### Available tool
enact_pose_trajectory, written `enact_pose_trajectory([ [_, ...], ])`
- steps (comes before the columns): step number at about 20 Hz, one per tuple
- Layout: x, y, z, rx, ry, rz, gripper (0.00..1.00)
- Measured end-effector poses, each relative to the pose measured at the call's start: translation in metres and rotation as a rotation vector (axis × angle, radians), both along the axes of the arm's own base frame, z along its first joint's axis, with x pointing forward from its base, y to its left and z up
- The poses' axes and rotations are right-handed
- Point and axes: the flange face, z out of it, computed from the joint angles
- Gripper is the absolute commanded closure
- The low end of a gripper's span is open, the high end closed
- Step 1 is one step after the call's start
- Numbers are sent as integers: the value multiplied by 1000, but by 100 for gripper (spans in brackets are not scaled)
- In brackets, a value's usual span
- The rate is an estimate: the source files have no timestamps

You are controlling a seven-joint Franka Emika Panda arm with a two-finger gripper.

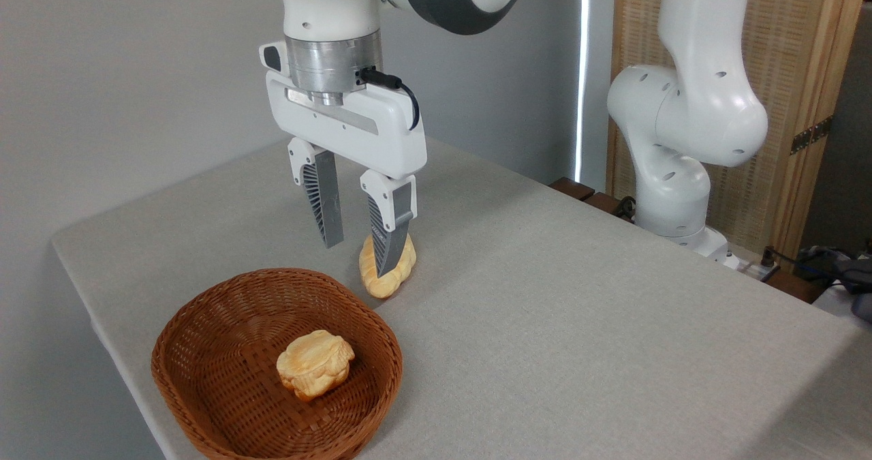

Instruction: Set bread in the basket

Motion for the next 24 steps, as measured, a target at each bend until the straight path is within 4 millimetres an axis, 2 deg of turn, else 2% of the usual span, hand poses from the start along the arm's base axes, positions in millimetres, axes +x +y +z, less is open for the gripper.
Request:
enact_pose_trajectory([
  [6,-1,-2,-3,1,7,-4,0],
  [10,-5,-10,-16,4,40,-18,0],
  [14,-18,-22,-37,4,87,-9,0],
  [17,-36,-30,-49,3,115,19,0],
  [19,-47,-33,-52,-32,115,96,0],
  [24,-50,-36,-58,-108,57,297,0],
])
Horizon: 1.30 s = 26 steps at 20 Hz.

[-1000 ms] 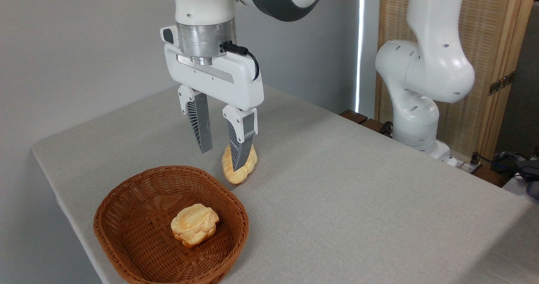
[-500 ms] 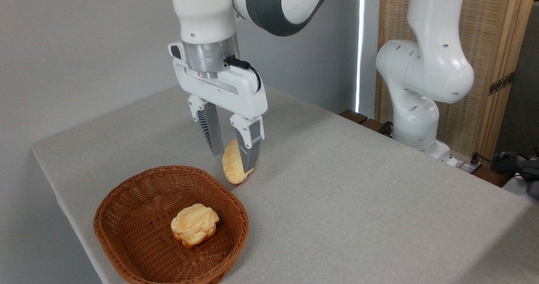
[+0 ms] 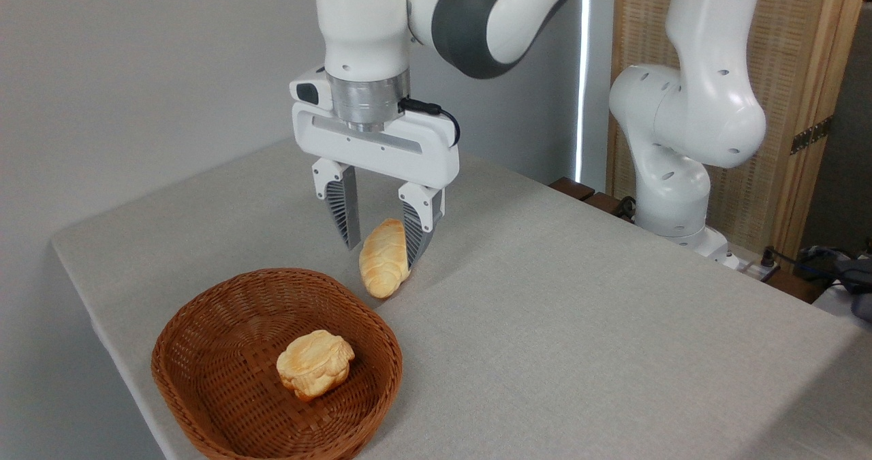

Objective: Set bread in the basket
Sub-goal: 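Rotate the gripper and lower its fingers around the bread roll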

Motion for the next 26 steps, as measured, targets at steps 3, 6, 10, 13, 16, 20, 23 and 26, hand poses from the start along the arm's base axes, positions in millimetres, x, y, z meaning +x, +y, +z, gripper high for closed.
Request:
enact_pose_trajectory([
  [3,-7,-13,-13,-3,21,34,0],
  [6,-15,-31,-27,0,46,45,0],
  [10,-19,-45,-38,3,62,75,0],
  [13,-16,-56,-48,3,46,96,0],
  [16,-12,-63,-59,5,45,105,0],
  [20,-10,-63,-66,10,58,105,0],
  [23,-12,-68,-72,21,69,92,0],
  [26,-16,-78,-81,32,83,69,0],
])
